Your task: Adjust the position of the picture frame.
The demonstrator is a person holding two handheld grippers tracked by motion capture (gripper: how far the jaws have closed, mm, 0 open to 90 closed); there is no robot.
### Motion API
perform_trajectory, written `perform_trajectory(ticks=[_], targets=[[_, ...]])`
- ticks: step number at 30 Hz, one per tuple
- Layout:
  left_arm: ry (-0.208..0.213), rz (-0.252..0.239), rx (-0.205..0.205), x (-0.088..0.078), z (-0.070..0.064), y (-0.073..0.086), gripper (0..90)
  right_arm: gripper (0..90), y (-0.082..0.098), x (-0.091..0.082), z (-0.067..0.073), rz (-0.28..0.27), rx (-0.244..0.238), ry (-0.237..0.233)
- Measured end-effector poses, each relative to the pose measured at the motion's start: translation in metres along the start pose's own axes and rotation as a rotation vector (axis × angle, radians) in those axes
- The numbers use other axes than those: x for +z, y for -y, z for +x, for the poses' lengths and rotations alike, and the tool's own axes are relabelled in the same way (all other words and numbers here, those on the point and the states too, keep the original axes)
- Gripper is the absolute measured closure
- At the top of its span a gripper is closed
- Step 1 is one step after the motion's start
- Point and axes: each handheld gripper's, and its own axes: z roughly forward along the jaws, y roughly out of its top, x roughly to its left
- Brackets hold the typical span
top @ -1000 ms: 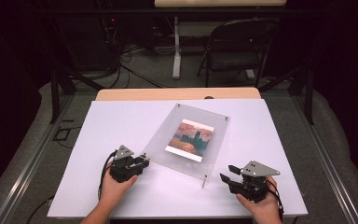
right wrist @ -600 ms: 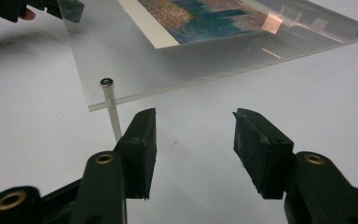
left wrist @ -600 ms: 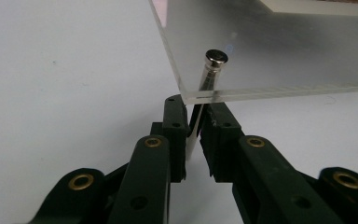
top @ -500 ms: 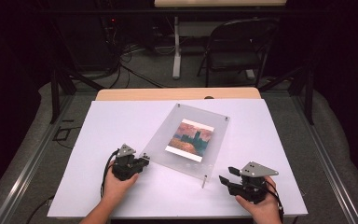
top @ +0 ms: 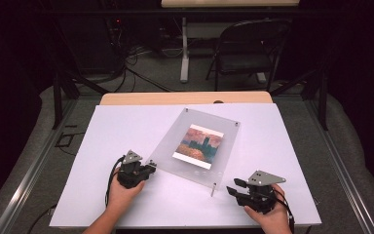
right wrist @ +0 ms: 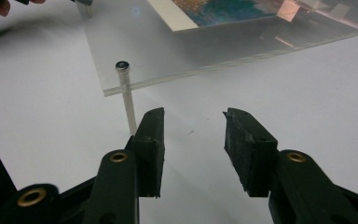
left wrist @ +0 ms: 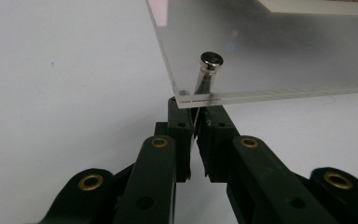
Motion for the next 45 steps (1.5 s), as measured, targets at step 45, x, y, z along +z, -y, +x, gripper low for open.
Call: perform_trajectory(ticks=[45], targets=[[0.106,0.006,-0.039,-0.015,-0.010,-0.010,83.3,80.6,-0.002,0.024,0.015,0.032,0.003,-0.149]])
